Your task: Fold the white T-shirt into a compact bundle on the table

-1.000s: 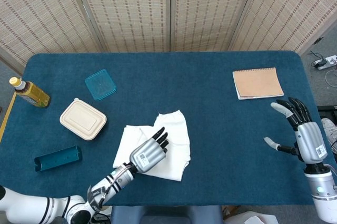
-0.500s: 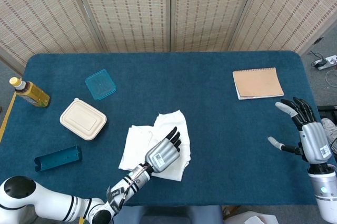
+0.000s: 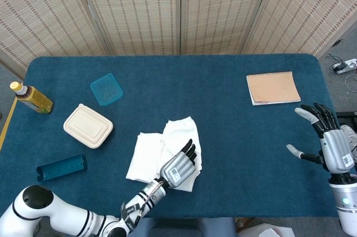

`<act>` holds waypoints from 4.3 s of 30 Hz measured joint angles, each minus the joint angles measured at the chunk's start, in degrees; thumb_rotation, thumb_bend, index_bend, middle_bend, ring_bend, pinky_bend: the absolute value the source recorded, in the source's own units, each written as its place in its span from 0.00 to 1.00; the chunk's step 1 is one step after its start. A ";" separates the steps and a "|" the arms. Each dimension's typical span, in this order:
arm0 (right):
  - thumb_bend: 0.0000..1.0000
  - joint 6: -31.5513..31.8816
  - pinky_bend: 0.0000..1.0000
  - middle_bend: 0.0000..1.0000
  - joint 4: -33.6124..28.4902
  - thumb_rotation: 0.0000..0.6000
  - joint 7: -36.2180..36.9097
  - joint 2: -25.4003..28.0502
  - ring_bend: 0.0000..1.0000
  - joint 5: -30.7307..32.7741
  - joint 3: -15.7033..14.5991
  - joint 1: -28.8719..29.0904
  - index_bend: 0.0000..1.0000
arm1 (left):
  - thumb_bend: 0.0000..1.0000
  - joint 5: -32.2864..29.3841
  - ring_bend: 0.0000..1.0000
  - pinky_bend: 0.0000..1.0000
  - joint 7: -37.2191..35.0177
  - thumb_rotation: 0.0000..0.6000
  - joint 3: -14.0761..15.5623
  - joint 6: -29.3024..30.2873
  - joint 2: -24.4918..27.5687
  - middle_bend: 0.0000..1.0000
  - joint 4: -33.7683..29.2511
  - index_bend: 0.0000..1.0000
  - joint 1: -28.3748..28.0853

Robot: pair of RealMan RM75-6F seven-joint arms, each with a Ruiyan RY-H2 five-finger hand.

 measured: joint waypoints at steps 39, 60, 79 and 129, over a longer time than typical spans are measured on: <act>0.07 -0.39 0.02 0.15 0.51 1.00 1.70 -0.51 0.04 -1.65 0.11 0.53 0.21 | 0.18 4.41 0.00 0.05 -9.06 1.00 3.71 11.70 8.58 0.01 -12.55 0.10 2.98; 0.07 -1.14 0.02 0.15 -0.38 1.00 -0.51 -0.69 0.03 -1.12 -0.01 0.84 0.21 | 0.18 13.00 0.00 0.05 -19.56 1.00 9.76 5.42 3.46 0.01 1.16 0.25 9.94; 0.07 -1.12 0.02 0.15 0.02 1.00 0.24 -0.62 0.03 -0.14 0.11 0.41 0.22 | 0.36 17.73 0.07 0.06 -28.30 1.00 6.13 2.15 0.26 0.19 7.80 0.60 10.71; 0.07 1.31 0.02 0.15 1.13 1.00 2.50 0.43 0.03 0.44 0.56 -1.76 0.22 | 0.39 8.03 0.13 0.09 -23.94 1.00 -12.79 -3.27 -14.89 0.27 29.00 0.60 -1.55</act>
